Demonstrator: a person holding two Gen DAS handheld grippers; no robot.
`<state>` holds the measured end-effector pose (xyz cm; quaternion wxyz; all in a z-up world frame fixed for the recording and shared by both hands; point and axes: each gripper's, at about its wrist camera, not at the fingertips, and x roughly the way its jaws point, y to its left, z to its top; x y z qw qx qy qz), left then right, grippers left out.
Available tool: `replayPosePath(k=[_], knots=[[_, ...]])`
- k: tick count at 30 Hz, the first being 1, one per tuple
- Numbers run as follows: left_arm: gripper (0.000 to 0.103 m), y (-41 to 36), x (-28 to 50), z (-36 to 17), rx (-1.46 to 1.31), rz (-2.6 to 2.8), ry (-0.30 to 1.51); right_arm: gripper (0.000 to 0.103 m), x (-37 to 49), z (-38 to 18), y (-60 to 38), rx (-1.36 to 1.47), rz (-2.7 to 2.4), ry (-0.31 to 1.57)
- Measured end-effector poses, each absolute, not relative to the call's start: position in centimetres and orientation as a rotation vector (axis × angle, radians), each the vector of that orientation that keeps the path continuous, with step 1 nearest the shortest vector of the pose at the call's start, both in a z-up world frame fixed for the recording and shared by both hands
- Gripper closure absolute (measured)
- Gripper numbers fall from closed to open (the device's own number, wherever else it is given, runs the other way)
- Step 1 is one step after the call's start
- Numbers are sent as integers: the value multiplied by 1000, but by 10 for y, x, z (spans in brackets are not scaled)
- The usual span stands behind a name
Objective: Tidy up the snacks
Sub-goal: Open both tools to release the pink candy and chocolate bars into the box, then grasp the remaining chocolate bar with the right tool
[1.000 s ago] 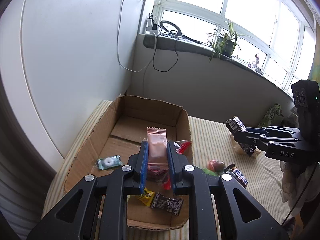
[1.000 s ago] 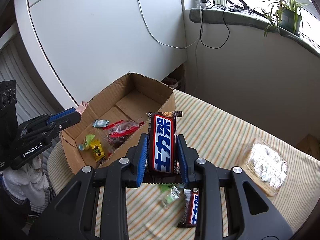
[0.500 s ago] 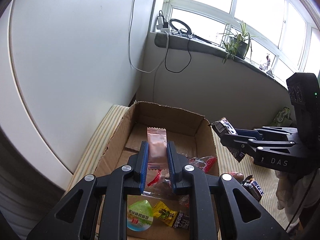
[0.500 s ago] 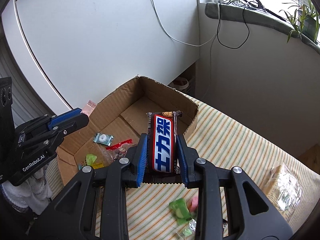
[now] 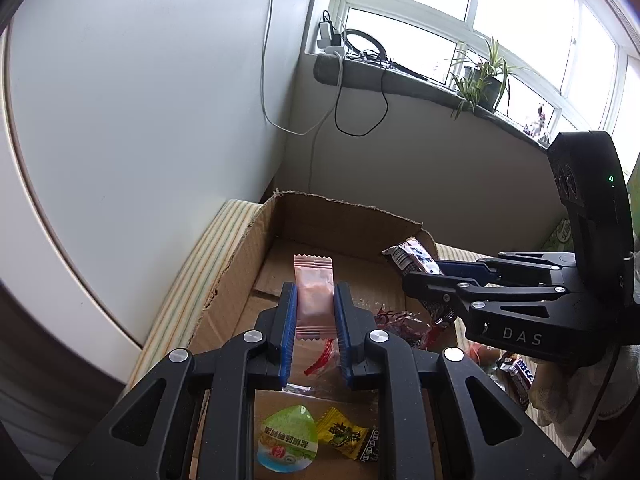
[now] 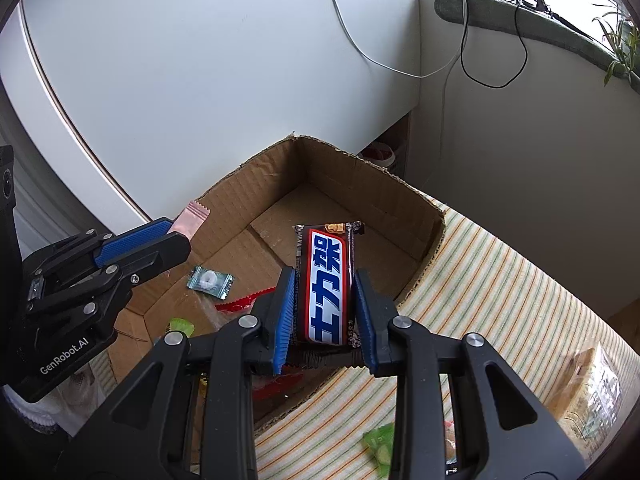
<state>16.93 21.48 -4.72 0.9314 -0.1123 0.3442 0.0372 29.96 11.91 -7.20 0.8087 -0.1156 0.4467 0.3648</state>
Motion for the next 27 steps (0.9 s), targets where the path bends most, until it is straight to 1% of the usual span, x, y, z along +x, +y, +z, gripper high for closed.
replayPosePath(k=[5, 6, 7, 9, 20, 27], knots=[[85, 219, 168, -49, -245, 78, 707, 73, 297, -71, 122, -255, 791, 948], [85, 219, 168, -49, -246, 79, 708, 71, 297, -70, 123, -255, 793, 945], [85, 219, 167, -48, -246, 79, 709, 65, 296, -69, 123, -259, 792, 942], [85, 218, 167, -48, -244, 81, 709, 59, 293, -67, 122, -265, 784, 929], [84, 213, 158, -40, -255, 81, 691, 58, 283, -49, 94, -242, 772, 909], [84, 191, 150, -32, -247, 39, 684, 58, 265, -41, 68, -278, 756, 892]])
